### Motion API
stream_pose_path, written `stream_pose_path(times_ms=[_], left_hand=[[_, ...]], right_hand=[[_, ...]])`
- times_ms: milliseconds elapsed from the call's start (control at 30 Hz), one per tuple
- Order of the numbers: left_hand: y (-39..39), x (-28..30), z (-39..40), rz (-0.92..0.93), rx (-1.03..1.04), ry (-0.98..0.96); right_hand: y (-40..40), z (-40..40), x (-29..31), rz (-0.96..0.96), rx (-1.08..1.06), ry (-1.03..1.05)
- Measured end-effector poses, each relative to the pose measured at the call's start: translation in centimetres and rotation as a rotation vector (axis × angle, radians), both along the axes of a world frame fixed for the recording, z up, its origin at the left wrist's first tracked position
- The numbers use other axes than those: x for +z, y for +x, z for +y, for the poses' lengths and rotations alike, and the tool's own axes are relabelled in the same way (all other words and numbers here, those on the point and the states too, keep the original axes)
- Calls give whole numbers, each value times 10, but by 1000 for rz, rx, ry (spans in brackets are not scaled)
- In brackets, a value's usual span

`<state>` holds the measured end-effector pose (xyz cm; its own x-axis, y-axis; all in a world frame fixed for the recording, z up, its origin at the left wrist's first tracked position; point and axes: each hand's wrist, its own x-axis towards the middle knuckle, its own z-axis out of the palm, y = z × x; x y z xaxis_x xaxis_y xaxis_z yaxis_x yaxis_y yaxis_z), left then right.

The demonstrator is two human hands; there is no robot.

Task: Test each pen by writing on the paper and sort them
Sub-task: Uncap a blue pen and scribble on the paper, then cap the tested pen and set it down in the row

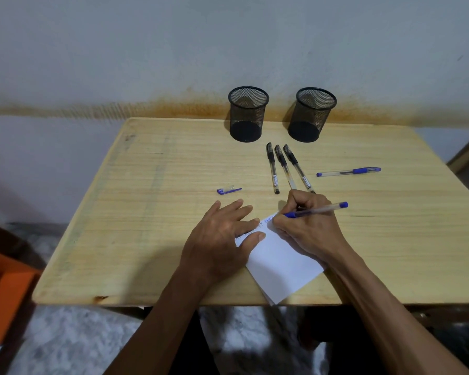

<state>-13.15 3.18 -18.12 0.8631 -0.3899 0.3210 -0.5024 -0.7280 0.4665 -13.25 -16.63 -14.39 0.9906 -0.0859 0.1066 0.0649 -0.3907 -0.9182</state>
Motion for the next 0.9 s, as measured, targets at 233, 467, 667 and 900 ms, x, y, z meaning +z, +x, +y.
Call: stream_pose_path(times_ms=[233, 467, 667, 900], left_hand=[[1, 4, -1, 112, 12, -48], [-4, 19, -1, 170, 78, -290], [23, 42, -2, -53, 345, -150], [44, 34, 1, -53, 291, 106]], right_hand=[[1, -9, 13, 134, 4, 536], [-5, -13, 27, 101, -61, 542], [-19, -33, 45, 20, -95, 527], [-38, -53, 36, 51, -178, 489]])
